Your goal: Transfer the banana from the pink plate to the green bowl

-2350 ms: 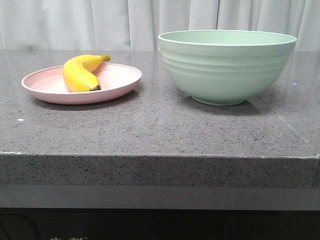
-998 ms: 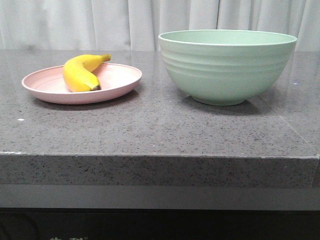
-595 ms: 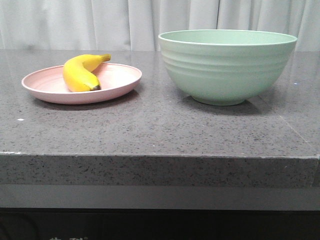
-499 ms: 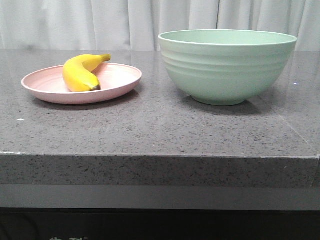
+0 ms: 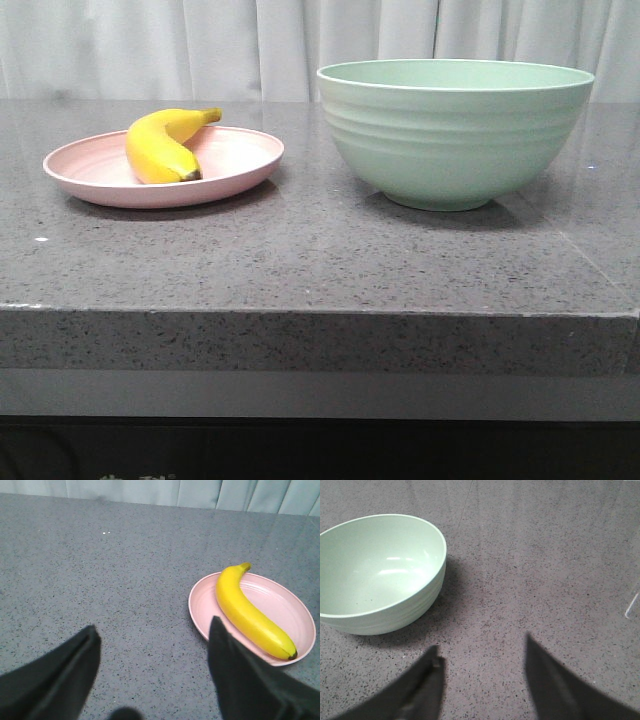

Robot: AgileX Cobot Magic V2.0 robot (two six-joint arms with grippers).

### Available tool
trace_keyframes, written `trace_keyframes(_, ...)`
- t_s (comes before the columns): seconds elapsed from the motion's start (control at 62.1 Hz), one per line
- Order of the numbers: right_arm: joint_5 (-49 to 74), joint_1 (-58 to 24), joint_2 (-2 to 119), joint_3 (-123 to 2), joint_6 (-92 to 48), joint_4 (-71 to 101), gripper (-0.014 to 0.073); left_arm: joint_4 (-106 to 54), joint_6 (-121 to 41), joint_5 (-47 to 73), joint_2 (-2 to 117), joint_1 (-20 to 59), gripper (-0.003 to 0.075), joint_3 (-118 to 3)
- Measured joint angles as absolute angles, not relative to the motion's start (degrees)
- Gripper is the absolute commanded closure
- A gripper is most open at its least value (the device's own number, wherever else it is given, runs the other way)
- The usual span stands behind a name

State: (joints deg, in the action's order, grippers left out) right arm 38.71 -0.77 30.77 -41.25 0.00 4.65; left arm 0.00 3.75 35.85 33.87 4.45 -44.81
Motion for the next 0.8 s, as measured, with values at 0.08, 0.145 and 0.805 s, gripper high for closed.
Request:
trace_keyframes(0.08,38.8,-0.8,30.8,-41.2,0.0,4.7,-0.0021,-0.7,3.6,35.7,35.7,4.7,0.0121,-44.9)
trace_keyframes(0.145,39.0,-0.8,30.8,-41.2,0.0,4.7,-0.0019,-2.1,2.3,35.7,37.8,5.6,0.0136,-45.4)
trace_keyframes(0.805,39.1,-0.8,30.8,-41.2,0.0,4.7,-0.0019,-4.7,6.6,51.0,76.4,22.4,0.0151,-73.9)
